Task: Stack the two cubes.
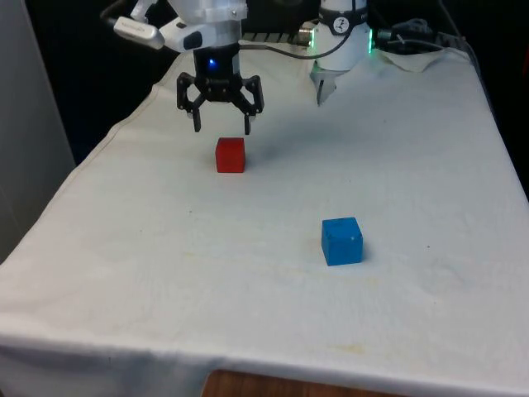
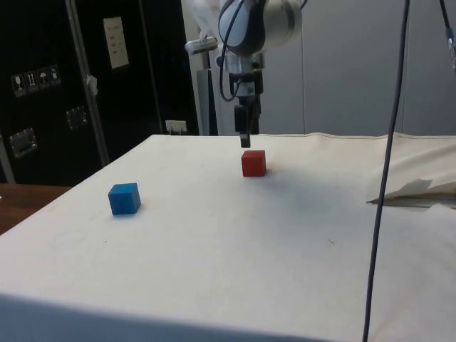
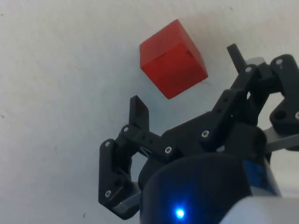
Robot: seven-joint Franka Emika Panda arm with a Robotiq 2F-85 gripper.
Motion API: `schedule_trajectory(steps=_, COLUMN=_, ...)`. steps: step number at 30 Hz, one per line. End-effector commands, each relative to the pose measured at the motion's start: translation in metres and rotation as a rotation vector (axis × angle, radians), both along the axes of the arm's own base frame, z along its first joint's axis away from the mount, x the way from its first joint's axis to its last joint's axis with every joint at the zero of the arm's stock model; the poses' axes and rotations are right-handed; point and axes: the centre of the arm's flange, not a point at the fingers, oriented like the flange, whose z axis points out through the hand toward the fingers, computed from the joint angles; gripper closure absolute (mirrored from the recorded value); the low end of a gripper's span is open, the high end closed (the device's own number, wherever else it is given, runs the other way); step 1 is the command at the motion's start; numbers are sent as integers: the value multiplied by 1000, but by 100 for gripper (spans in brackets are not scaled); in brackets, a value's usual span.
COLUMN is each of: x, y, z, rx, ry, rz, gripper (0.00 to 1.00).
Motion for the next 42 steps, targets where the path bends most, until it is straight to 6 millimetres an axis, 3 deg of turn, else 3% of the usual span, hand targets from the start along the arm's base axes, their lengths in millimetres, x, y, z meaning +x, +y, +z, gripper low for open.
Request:
schedule_trajectory(steps=1, x=2, y=2, z=-2, rx=2, ry=0, rz=-1, gripper=0)
schedule_trajectory(steps=15, x=11, y=13, z=-16, rx=12, ry=26, rz=22, gripper=0)
schedule_trajectory(steps=42, x=9, y=11, z=-52, rx=19, ry=75, rz=95, gripper=0)
